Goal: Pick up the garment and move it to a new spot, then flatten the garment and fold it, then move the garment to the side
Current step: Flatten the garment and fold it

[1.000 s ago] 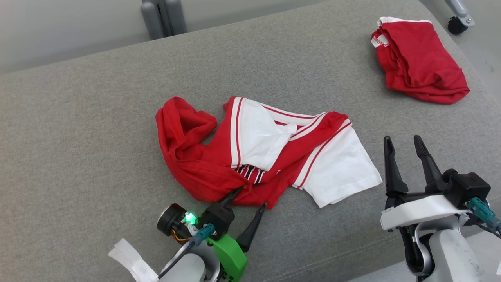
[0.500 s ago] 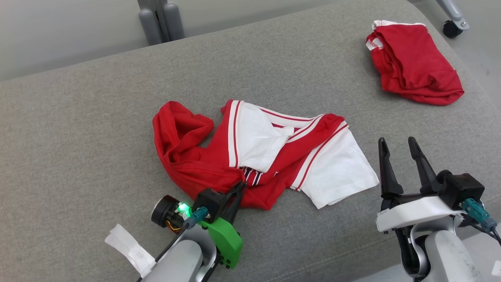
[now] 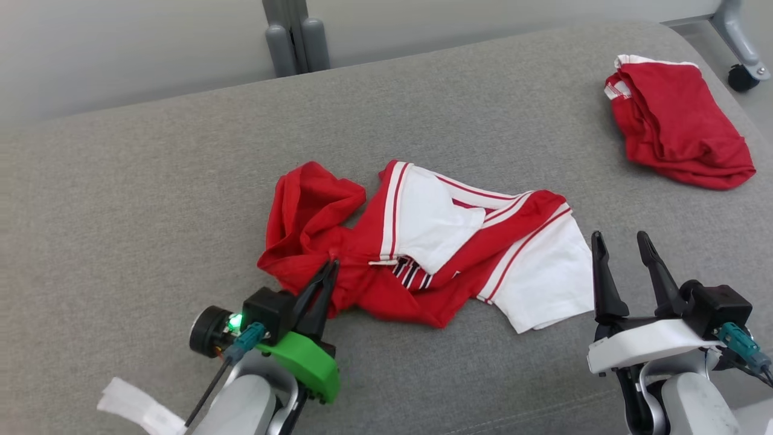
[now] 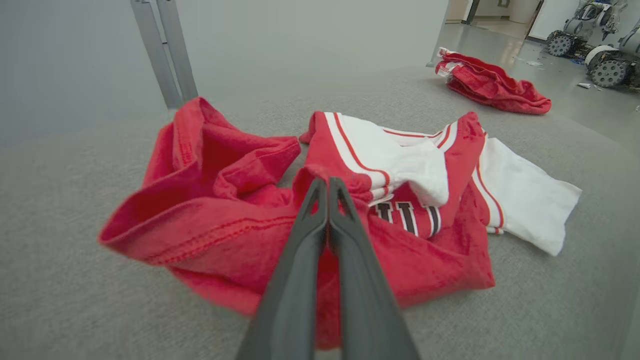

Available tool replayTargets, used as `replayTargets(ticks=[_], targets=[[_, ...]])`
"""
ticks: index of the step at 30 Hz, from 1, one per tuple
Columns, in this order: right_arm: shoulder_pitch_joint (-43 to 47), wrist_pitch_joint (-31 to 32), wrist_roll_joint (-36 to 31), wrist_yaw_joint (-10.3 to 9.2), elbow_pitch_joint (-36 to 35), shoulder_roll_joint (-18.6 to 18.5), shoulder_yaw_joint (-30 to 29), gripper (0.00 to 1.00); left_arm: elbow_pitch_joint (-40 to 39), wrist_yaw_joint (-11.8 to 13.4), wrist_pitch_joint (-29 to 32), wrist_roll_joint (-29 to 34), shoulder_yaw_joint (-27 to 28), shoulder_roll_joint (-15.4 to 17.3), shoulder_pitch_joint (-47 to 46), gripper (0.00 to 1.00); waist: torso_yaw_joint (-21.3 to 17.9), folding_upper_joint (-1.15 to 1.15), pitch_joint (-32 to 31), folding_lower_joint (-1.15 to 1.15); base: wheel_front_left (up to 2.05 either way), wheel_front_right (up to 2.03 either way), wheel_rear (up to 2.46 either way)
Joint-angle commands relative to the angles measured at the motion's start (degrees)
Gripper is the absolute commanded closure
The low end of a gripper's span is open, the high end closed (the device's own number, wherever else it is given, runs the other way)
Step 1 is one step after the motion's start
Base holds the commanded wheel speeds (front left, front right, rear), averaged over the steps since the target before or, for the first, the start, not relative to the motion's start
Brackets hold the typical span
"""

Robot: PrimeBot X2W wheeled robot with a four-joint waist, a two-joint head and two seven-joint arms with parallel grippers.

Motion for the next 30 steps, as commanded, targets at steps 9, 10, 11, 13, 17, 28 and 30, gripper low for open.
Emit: replayTargets(ticks=[9, 10, 11, 13, 17, 28, 30], targets=[[1.3, -0.1, 0.5, -0.09, 0.9, -0.3, -0.7, 0.00, -7.6, 2.7, 0.0, -2.4, 4.5, 4.4, 9.7, 1.00, 7.3, 0.00, -2.5, 0.00, 0.00, 0.00, 0.00], [1.3, -0.1, 0.5, -0.09, 1.0, -0.3, -0.7, 0.00, -8.0, 3.0, 0.0, -2.9, 5.0, 4.6, 10.6, 1.00, 7.6, 0.00, -2.6, 0.00, 0.00, 0.00, 0.00], [1.3, -0.1, 0.5, -0.09, 1.1, -0.3, -0.6, 0.00, -8.3, 3.3, 0.0, -3.2, 5.4, 4.9, 11.5, 1.00, 7.8, 0.00, -2.6, 0.00, 0.00, 0.00, 0.00], [1.4, -0.1, 0.6, -0.09, 1.2, -0.4, -0.9, 0.00, -8.9, 3.7, 0.0, -4.2, 6.2, 5.4, 13.7, 1.00, 8.4, 0.00, -2.6, 0.00, 0.00, 0.00, 0.00], [1.5, -0.1, 0.7, -0.09, 1.6, -0.7, -0.8, 0.00, -9.2, 4.4, 0.0, -4.9, 7.5, 5.9, 16.6, 1.00, 8.9, 0.00, -2.7, 0.00, 0.00, 0.00, 0.00], [1.4, -0.1, 0.6, -0.10, 2.3, -0.9, -1.1, 0.00, -7.3, 4.6, 0.0, -6.3, 12.0, 6.6, 19.6, 0.62, 8.8, 0.00, -2.9, 0.00, 0.00, 0.00, 0.00], [1.2, -0.1, 0.7, -0.10, 2.3, -0.8, -1.1, 0.00, -7.5, 4.7, 0.0, -5.8, 13.0, 6.2, 19.3, 0.00, 8.6, 0.00, -3.1, 0.00, 0.00, 0.00, 0.00]])
